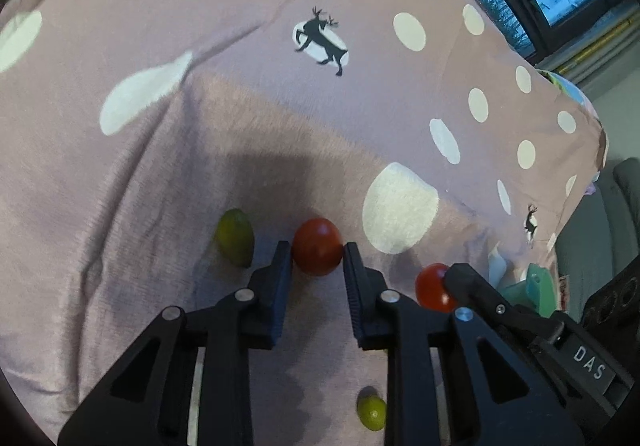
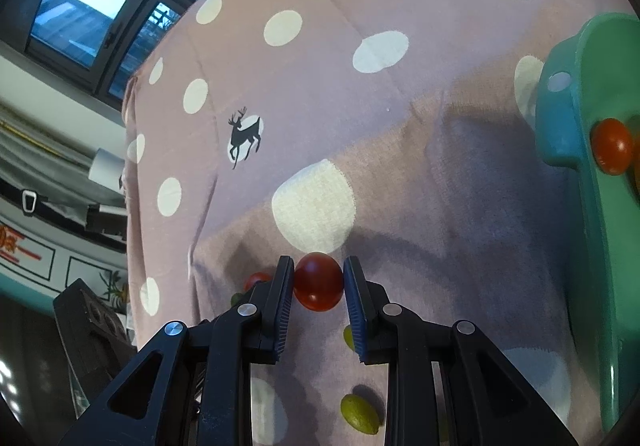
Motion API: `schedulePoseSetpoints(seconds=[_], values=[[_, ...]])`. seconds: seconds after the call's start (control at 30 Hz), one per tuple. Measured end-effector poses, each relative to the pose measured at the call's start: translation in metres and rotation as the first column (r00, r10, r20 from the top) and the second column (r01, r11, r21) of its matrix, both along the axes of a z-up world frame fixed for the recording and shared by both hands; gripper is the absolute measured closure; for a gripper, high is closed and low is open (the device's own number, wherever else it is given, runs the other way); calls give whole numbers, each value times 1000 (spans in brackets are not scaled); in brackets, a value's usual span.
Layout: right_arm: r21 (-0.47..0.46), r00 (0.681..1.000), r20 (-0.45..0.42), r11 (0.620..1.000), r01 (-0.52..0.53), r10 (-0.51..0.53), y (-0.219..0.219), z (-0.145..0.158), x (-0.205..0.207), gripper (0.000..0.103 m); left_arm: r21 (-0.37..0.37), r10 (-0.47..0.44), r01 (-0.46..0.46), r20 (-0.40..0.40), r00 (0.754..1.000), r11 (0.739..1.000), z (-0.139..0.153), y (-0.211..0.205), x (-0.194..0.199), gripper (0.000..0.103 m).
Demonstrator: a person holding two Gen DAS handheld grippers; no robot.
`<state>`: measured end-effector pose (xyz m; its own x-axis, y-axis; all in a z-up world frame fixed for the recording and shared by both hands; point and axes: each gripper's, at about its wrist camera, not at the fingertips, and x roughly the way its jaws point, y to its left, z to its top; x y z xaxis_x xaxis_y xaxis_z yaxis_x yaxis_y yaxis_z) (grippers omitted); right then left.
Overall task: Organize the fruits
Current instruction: 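Carry both cherry tomatoes into the green bowl and open both grippers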
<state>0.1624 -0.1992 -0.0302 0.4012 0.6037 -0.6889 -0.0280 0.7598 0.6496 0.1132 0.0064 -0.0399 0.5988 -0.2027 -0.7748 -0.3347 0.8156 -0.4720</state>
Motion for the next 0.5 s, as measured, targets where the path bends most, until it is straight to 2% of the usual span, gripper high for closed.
schedulePoseSetpoints(seconds=[0.27,0.5], values=[[19,999,41,1000,24,-25,-13,15,-10,76,87,-24,19,60,998,996,21,-15,-10,77],[38,993,103,998,50,-54,-26,34,-26,76,102,-56,40,153,987,994,47,-28,-33,77]])
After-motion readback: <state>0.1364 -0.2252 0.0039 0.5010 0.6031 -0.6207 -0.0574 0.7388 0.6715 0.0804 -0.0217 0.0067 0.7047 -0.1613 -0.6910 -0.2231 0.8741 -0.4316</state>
